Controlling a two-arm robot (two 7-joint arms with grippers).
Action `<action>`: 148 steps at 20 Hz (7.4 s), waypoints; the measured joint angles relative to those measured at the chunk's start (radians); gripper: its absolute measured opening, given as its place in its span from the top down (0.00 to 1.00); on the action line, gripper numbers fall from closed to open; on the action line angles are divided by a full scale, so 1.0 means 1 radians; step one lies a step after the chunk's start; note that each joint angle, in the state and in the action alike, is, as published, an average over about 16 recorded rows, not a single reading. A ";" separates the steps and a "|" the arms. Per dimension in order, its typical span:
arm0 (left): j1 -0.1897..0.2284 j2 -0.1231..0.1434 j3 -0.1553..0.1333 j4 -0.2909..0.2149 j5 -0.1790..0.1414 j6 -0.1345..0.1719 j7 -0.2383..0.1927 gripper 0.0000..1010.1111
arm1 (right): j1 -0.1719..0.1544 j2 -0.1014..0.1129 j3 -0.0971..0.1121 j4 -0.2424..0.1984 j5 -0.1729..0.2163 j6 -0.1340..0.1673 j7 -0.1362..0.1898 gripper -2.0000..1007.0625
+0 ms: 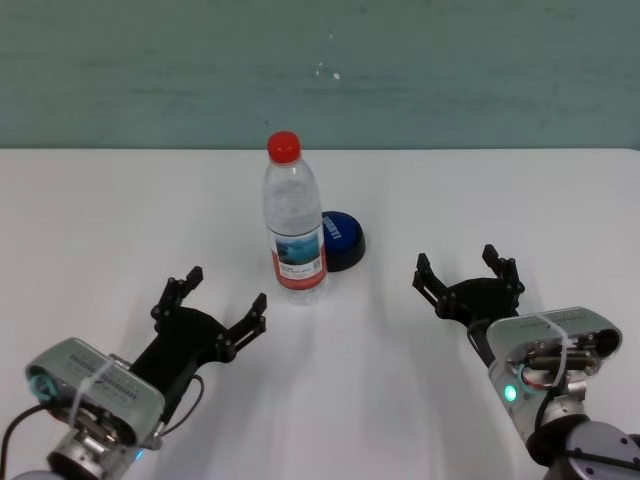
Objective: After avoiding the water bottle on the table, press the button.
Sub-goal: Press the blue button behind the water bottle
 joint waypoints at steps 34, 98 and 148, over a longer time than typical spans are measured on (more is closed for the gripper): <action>0.000 0.001 0.002 0.001 0.006 -0.003 0.004 0.01 | -0.096 0.040 0.056 -0.248 0.096 0.094 0.225 0.00; 0.000 0.001 0.002 0.001 0.006 -0.003 0.004 0.01 | -0.215 0.370 0.141 -0.327 0.224 0.091 0.451 0.00; 0.000 0.001 0.002 0.001 0.006 -0.003 0.004 0.01 | 0.039 0.376 0.045 -0.136 0.213 0.125 0.426 0.00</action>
